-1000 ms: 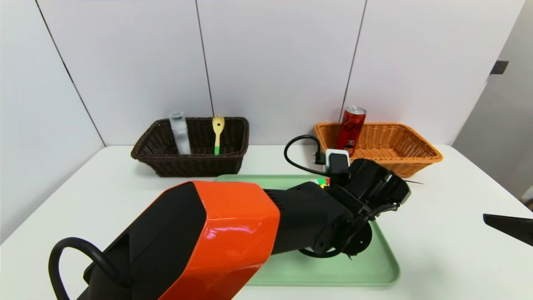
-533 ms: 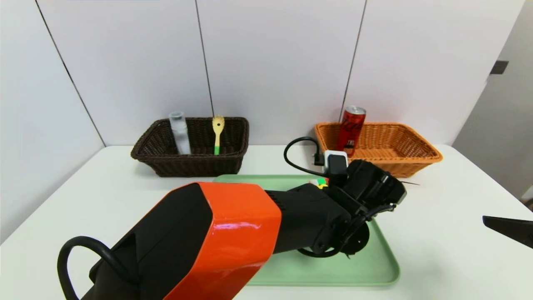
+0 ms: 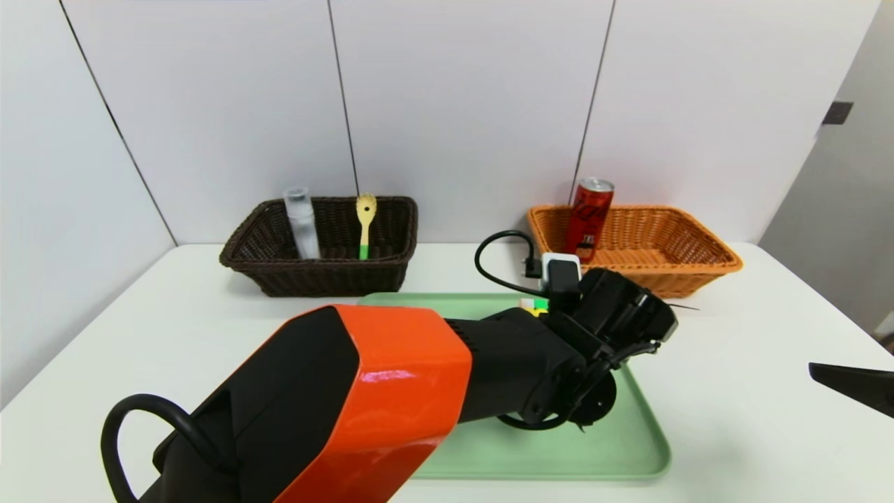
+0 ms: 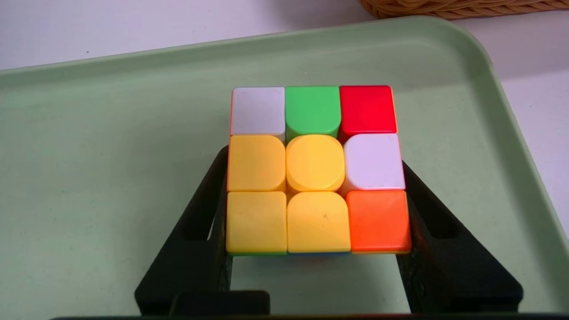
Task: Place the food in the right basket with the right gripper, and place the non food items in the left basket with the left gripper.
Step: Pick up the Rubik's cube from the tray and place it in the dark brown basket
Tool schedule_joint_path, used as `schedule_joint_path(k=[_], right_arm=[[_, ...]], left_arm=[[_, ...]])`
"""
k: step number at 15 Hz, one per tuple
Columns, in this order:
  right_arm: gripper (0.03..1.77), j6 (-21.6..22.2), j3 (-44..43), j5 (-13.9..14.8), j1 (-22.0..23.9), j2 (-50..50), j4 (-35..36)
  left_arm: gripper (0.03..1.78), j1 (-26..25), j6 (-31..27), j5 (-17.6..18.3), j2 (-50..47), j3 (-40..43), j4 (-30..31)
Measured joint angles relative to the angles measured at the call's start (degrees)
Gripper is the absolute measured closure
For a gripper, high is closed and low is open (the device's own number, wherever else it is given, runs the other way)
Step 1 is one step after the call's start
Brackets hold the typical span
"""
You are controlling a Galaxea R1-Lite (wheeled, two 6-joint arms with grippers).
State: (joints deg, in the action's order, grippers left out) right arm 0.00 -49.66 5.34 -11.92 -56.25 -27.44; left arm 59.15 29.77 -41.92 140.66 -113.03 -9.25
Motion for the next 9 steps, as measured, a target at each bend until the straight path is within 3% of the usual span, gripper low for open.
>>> schedule_joint_path(k=[6, 9], right_arm=[[0.10, 0.10, 0.28, -0.07, 0.00, 0.00, 0.00], [0.10, 0.16, 0.38, -0.09, -0.01, 0.00, 0.02]], left_arm=[[0.82, -0.05, 0.16, 0.09, -0.99, 0.00, -0.52], [0.82, -0.33, -0.12, 0.39, -4.68, 0.07, -3.97]])
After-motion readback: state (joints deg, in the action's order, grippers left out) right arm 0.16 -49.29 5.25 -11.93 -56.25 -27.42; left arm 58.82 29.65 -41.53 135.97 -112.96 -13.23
